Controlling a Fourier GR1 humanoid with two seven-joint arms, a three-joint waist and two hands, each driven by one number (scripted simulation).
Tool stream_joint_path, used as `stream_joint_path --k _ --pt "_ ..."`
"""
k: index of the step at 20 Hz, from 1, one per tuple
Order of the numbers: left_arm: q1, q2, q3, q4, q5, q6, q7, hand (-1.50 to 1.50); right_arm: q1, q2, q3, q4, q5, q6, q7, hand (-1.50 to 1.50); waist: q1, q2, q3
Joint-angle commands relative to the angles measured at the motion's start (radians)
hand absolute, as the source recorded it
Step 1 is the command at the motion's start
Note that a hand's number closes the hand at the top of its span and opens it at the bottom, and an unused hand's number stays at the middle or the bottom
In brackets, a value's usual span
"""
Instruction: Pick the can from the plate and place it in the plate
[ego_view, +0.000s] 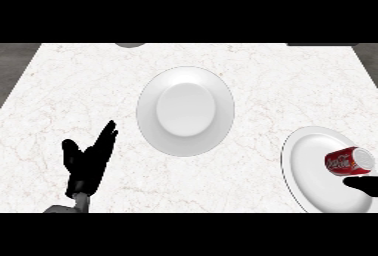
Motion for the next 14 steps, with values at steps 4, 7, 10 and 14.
stream_joint_path --k 4,7,10,14 --pt "0.003 -0.04 -0.006 -0.002 -0.038 -0.005 0.044 0.0 -0.038 0.084 0.034 0.075 0.148 0.034 0.031 -1.5 -0.001 0.004 -0.003" --pt "0.015 -0.032 0.026 0.029 -0.026 -0.039 0.014 0.0 -0.041 0.117 0.052 0.121 0.221 0.021 0.036 -1.5 -0.001 0.004 -0.003" --pt "-0.013 -0.061 0.026 0.023 -0.068 -0.011 0.033 0.0 -0.042 0.136 0.014 0.058 0.225 0.081 0.085 -1.5 -0.004 0.003 -0.003" --pt "0.018 -0.035 0.064 0.037 -0.043 -0.08 -0.006 0.0 -0.137 0.185 0.026 0.237 0.25 0.074 -0.028 -1.5 0.001 0.004 -0.003"
